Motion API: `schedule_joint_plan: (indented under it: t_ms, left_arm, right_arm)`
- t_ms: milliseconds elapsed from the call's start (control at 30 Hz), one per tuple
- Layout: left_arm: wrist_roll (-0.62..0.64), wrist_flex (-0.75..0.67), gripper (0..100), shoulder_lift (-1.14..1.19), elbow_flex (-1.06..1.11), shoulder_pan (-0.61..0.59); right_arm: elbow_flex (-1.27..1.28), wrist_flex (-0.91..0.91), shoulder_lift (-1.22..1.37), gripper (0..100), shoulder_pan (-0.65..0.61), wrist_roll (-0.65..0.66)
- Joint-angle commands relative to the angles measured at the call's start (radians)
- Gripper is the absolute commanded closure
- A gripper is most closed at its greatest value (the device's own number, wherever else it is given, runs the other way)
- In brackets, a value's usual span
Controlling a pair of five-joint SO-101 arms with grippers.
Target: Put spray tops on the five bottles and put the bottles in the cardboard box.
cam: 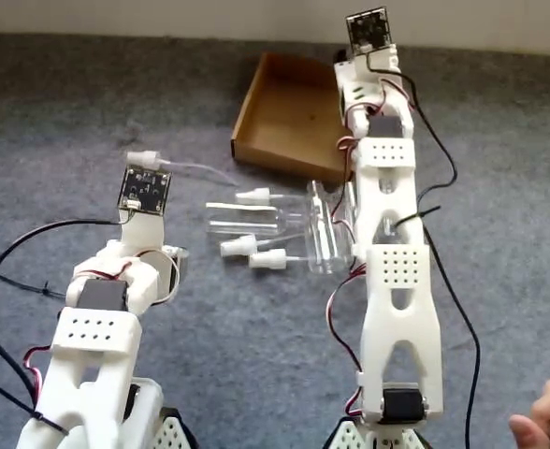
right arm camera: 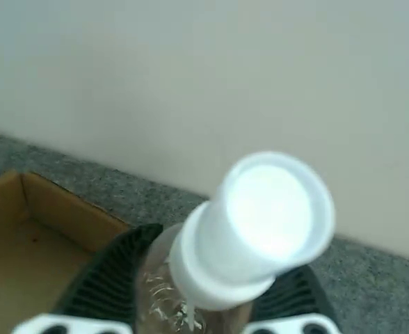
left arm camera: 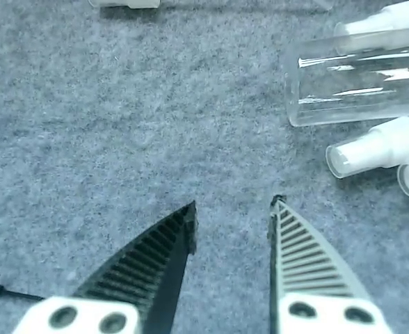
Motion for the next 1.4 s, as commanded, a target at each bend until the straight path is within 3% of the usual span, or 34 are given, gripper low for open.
schedule_joint_plan:
  t_ms: [0,167,500,733,933,1100,1367]
  left_arm:
    - [-0.008,-0.002,83,-0.01,-0.007,-0.012]
    - [-0.008,-0.002,83,-0.01,-0.007,-0.013]
    - [-0.008,-0.002,83,-0.01,-0.007,-0.013]
    - [-0.008,-0.002,83,-0.01,-0.007,-0.013]
    - [-0.008,-0.002,83,-0.01,-0.007,-0.013]
    - [-0.008,-0.002,83,-0.01,-0.007,-0.013]
    - [-0.009,-0.002,83,-0.01,-0.007,-0.013]
  right_arm:
    - [-0.044,0.005,-0.015,99.5,0.018,0.012]
    - [0.021,0.005,-0.015,99.5,0.018,-0.066]
    - [0.051,0.012,-0.015,98.6,0.019,-0.066]
    - [0.051,0.012,-0.015,78.9,0.019,-0.066]
    - [0.048,0.012,-0.015,77.9,0.015,-0.066]
    - [0.045,0.025,-0.021,66.2,0.002,-0.071]
    - [0.044,0.065,-0.022,65.6,-0.019,-0.066]
